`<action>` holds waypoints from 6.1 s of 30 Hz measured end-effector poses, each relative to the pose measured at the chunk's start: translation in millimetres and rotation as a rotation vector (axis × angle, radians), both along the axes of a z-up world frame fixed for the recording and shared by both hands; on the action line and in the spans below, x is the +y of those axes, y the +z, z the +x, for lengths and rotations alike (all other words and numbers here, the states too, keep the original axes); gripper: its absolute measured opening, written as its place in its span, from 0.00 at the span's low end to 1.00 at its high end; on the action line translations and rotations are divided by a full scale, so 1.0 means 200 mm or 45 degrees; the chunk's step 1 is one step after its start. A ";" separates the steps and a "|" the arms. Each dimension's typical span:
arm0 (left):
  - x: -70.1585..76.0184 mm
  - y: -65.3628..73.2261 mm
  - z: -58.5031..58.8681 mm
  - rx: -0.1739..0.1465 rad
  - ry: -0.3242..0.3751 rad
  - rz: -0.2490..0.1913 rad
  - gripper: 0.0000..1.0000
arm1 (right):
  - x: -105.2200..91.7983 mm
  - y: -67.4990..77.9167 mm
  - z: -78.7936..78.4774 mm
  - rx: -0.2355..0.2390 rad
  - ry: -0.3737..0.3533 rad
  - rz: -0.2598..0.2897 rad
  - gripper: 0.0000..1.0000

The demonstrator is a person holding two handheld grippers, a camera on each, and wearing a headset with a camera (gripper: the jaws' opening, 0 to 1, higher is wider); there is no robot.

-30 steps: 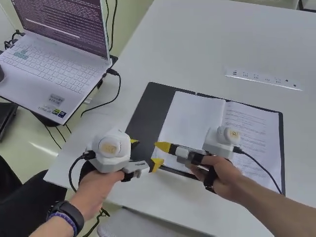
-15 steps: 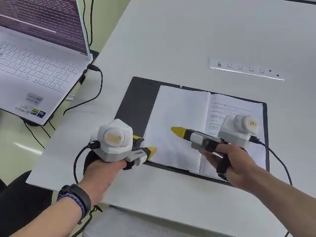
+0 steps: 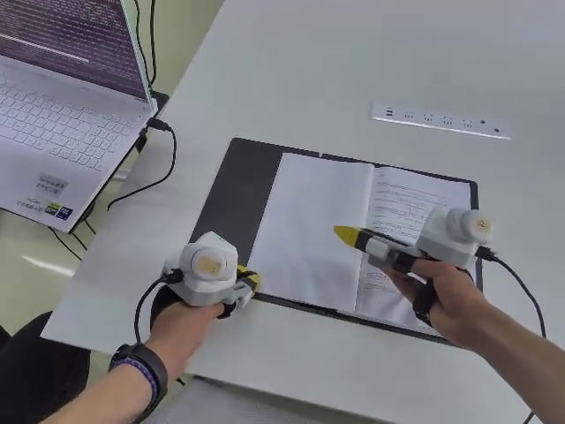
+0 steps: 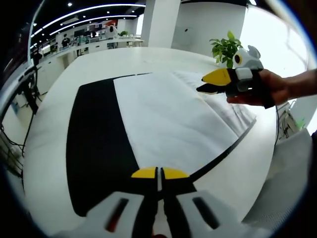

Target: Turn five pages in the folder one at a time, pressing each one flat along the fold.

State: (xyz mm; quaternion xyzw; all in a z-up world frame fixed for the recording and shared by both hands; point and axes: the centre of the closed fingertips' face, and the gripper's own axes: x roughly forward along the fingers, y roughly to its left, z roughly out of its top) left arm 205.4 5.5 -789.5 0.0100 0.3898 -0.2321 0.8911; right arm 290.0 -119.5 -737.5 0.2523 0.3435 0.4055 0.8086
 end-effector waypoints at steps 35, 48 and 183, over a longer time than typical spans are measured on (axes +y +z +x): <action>0.00 0.00 0.02 -0.005 0.045 0.011 0.00 | -0.05 -0.11 0.14 -0.023 0.058 -0.034 0.00; -0.01 0.00 0.02 0.005 0.052 0.016 0.00 | -0.07 -0.11 0.29 -0.037 -0.016 0.023 0.00; -0.01 0.00 0.03 0.010 0.061 -0.032 0.00 | -0.06 -0.24 -0.61 0.085 0.375 -0.045 0.00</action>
